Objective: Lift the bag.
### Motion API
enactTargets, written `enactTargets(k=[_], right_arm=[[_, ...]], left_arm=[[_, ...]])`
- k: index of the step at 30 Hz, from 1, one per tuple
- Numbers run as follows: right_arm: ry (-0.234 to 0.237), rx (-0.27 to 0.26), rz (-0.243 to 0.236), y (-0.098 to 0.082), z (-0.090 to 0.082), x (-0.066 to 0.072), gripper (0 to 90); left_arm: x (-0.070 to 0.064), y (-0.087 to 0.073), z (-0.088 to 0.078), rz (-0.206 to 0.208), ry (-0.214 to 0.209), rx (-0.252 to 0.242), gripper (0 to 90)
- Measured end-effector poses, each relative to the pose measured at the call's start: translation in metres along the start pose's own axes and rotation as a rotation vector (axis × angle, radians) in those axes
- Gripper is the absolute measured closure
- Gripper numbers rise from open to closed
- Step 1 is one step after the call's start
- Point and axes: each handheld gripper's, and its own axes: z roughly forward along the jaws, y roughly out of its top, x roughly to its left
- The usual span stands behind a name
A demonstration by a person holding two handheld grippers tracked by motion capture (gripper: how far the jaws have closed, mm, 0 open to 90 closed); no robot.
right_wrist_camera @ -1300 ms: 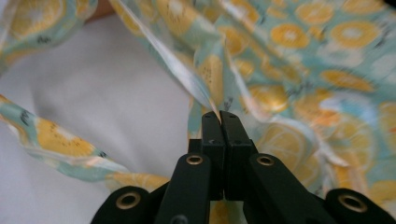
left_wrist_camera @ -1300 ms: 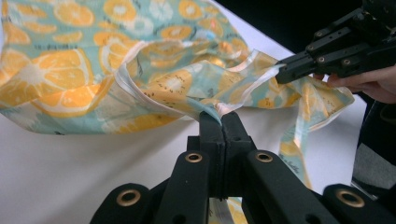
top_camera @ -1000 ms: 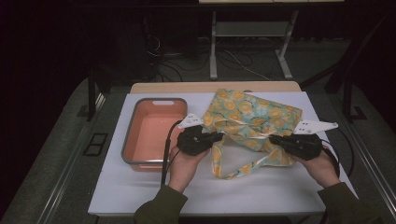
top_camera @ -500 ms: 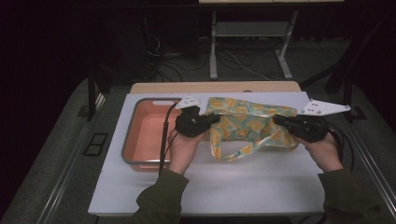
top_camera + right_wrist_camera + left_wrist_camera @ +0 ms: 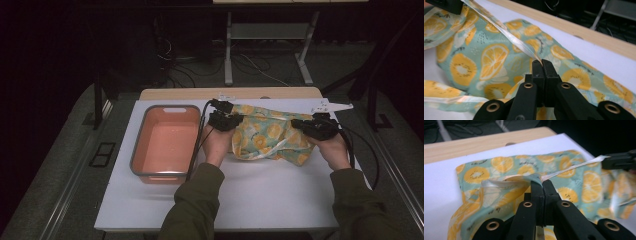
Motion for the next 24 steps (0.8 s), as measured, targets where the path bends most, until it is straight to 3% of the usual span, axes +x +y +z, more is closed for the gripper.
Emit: enactTargets(k=[6,8,10,13,16,20,24], right_arm=[[0.0,0.06,0.026,-0.009,0.022,-0.005,89.3],[0.002,0.073,0.03,-0.01,0.025,-0.005,87.0],[0.017,0.057,0.061,-0.011,0.022,-0.007,70.8],[0.072,0.019,0.11,-0.008,0.011,-0.009,54.7],[0.091,0.006,0.111,-0.005,0.003,-0.007,43.5],[0.093,-0.022,0.108,-0.002,-0.009,-0.005,29.3],[0.097,-0.065,0.107,0.003,-0.022,-0.004,24.0]], left_arm=[[0.009,-0.007,0.017,0.001,0.036,0.053,87.5],[0.009,-0.008,0.016,0.001,0.036,0.051,80.2],[0.008,-0.007,0.012,0.001,0.034,0.053,69.5],[0.006,-0.006,0.0,0.022,0.016,0.024,56.3],[0.006,-0.005,-0.014,0.036,-0.014,0.005,44.7],[0.006,-0.004,-0.033,0.087,-0.041,-0.001,29.5],[0.007,-0.006,-0.053,0.134,-0.067,-0.016,23.0]])
